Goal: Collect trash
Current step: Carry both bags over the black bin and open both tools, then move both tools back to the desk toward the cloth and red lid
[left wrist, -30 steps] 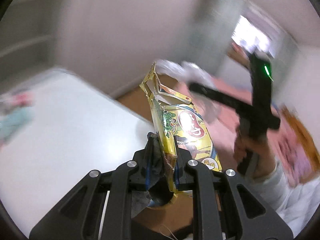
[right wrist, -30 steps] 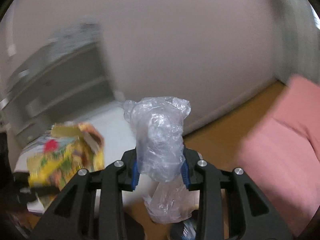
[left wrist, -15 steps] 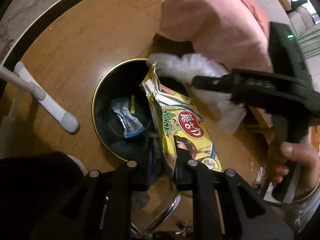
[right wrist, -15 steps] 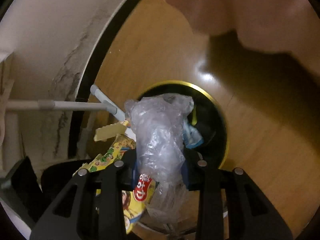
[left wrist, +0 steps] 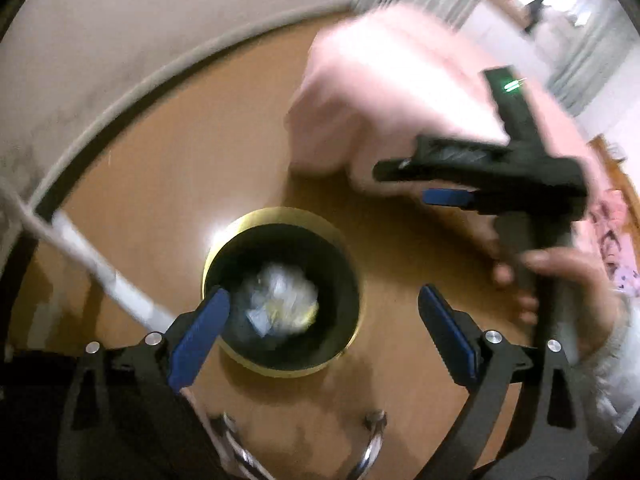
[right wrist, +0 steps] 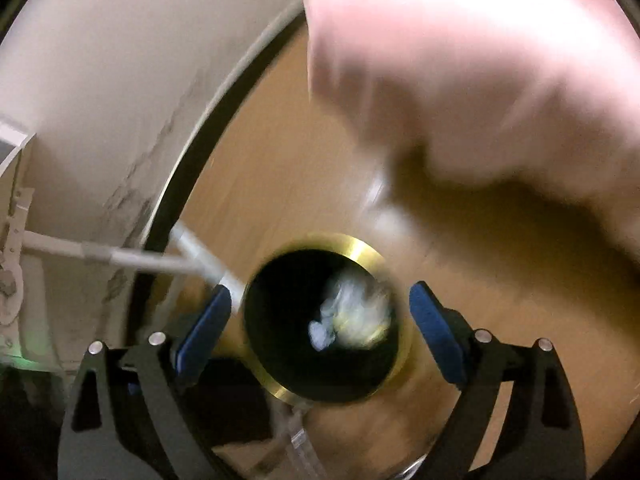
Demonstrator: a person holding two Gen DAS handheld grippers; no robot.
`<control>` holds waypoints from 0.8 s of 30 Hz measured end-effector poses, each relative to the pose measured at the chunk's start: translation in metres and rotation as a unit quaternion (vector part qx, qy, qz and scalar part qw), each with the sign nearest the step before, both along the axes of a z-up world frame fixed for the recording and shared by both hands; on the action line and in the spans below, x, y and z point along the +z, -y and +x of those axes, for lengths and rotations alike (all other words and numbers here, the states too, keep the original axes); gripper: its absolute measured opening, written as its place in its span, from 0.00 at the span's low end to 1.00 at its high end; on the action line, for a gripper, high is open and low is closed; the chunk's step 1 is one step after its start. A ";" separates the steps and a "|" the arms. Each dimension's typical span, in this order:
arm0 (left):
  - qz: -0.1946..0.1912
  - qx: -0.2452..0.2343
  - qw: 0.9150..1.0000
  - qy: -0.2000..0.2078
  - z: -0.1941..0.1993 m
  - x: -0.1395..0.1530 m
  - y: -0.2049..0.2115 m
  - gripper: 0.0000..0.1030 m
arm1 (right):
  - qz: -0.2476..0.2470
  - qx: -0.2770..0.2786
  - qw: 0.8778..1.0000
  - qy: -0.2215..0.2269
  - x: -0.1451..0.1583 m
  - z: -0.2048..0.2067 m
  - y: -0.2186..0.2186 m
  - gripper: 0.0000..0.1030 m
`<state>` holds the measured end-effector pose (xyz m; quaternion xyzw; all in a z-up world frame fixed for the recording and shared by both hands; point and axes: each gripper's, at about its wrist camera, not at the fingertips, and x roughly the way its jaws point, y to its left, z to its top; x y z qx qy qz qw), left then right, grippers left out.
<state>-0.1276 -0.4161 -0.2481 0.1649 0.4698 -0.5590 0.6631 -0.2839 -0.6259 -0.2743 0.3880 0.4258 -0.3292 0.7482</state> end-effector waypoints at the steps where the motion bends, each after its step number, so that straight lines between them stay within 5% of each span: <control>1: -0.028 -0.005 1.000 0.013 -0.002 0.021 -0.007 0.90 | -0.041 -0.003 0.999 0.001 0.023 -0.003 -0.002 0.85; 5: -0.167 0.000 0.983 0.070 -0.003 0.132 -0.064 0.90 | -0.184 -0.020 0.981 0.055 0.127 -0.010 -0.027 0.93; 10: -0.254 0.044 0.958 0.126 0.013 0.207 -0.132 0.91 | -0.263 0.002 0.957 0.120 0.196 0.000 -0.068 0.93; 17: -0.193 0.232 0.934 0.192 0.069 0.225 -0.231 0.92 | -0.301 0.132 0.935 0.132 0.219 0.064 -0.138 0.93; 20: -0.157 0.334 0.910 0.192 0.098 0.220 -0.298 0.92 | -0.309 0.193 0.922 0.131 0.222 0.108 -0.167 0.93; 24: -0.105 0.462 0.859 0.194 0.133 0.205 -0.385 0.92 | -0.275 0.296 0.899 0.168 0.231 0.183 -0.223 0.93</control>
